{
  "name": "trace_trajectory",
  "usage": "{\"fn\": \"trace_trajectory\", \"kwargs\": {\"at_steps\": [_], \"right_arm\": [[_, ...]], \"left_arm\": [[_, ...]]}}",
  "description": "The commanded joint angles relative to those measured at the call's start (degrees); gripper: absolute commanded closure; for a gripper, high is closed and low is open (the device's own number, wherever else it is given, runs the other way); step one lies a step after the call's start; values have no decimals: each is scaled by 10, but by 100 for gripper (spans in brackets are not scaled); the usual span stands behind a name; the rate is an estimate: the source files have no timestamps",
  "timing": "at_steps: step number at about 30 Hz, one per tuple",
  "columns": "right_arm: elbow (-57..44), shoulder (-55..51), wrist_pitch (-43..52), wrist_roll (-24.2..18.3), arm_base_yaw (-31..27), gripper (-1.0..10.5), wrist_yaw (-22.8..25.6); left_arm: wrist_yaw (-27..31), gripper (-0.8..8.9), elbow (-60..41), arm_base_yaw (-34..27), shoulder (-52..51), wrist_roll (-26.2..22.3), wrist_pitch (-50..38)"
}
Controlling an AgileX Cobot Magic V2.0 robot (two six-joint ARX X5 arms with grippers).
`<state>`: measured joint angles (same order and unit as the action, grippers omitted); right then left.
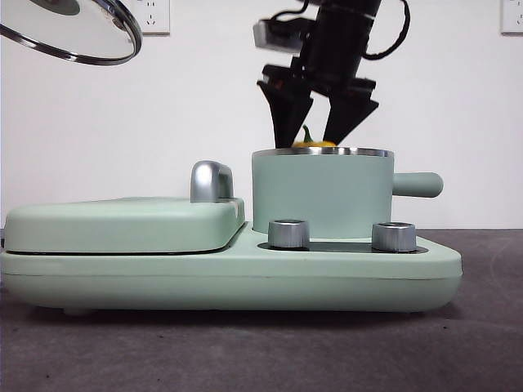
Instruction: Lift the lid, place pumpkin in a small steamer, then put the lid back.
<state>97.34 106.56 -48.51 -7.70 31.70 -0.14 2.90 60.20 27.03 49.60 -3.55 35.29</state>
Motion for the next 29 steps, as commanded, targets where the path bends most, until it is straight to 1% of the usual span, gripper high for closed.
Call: {"fn": "trace_trajectory", "kwargs": {"at_steps": [1, 12, 16, 29], "right_arm": [[13, 18, 0, -7, 2, 582, 1], [13, 47, -17, -7, 3, 582, 0], [13, 52, -17, -7, 3, 582, -13], [13, 55, -17, -7, 2, 582, -14]], "left_arm": [[2, 804, 8, 2, 2, 0, -19], [2, 804, 8, 2, 2, 2, -19], [2, 804, 8, 2, 2, 2, -19], [2, 804, 8, 2, 2, 2, -19]]}}
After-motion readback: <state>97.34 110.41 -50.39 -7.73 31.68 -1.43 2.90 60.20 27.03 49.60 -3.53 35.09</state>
